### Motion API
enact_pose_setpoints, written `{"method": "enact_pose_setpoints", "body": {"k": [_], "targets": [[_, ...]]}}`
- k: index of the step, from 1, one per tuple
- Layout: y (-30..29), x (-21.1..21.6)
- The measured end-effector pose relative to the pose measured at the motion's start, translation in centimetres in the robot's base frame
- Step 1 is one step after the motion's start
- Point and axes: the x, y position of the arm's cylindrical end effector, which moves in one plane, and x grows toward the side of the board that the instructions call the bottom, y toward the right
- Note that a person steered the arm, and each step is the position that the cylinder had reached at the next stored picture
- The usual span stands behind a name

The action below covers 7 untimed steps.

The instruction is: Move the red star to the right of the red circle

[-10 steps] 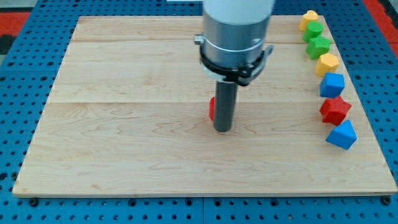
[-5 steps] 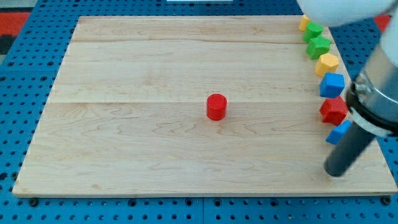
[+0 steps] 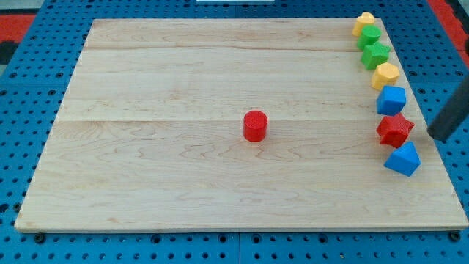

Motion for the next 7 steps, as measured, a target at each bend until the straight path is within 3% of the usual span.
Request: {"method": "enact_pose_setpoints", "body": {"k": [7], "targets": [[-21.5, 0.1]]}}
